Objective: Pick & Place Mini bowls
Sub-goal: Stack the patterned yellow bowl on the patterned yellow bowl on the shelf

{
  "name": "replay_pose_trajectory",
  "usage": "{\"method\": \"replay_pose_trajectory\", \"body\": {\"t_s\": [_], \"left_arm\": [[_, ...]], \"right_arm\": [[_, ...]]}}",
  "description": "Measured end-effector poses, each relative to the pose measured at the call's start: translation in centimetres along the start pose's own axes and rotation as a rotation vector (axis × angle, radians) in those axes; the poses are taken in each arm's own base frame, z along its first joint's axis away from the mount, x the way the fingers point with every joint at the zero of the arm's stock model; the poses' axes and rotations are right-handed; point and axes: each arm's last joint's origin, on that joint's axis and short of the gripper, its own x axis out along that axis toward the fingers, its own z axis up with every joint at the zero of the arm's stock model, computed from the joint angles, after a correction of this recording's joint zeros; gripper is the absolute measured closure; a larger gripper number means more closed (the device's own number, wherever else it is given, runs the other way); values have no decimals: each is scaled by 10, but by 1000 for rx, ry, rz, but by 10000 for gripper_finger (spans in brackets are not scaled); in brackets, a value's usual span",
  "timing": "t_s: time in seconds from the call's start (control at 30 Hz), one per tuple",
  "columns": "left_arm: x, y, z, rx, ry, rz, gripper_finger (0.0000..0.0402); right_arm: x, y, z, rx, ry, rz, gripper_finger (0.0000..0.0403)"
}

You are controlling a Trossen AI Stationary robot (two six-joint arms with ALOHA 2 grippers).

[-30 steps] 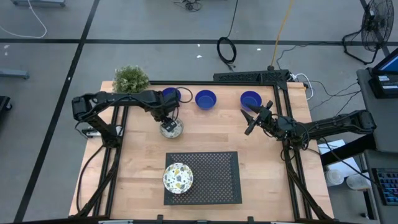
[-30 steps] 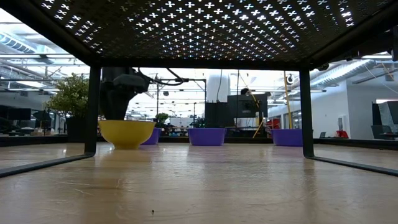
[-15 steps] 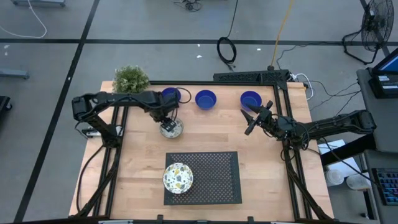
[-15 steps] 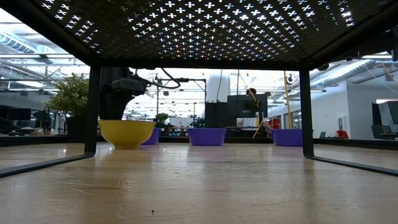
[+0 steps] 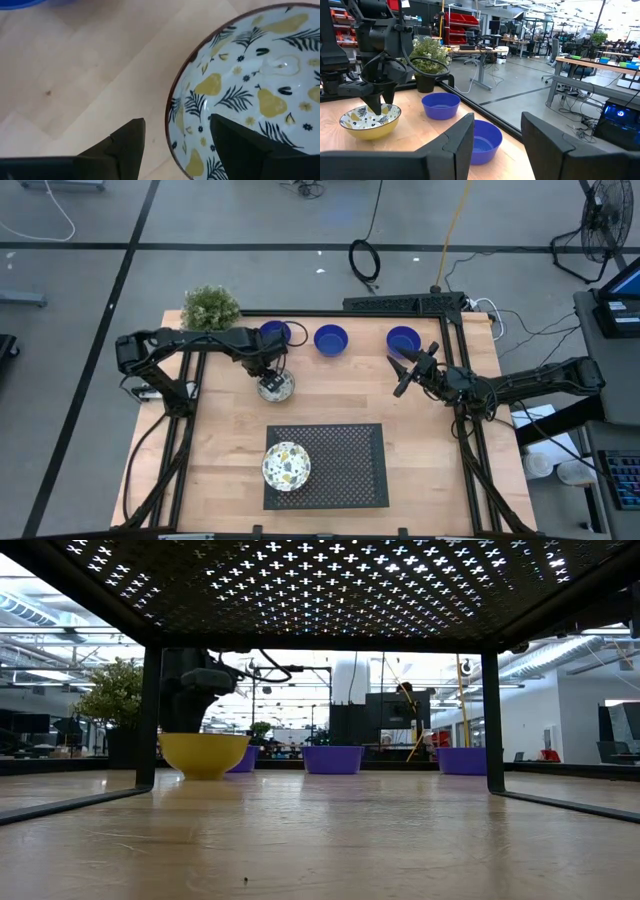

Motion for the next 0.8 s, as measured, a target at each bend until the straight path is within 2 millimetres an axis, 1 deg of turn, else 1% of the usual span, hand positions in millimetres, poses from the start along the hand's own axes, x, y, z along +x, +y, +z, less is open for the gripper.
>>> {"method": "replay_pose_trajectory", "body": {"t_s": [0.7,0.8], "left_arm": [[0,0,0,8,4,2,177],[0,0,0,8,3,2,191]], "right_arm": [[0,0,0,0,0,0,250],[0,0,0,0,0,0,250]]}}
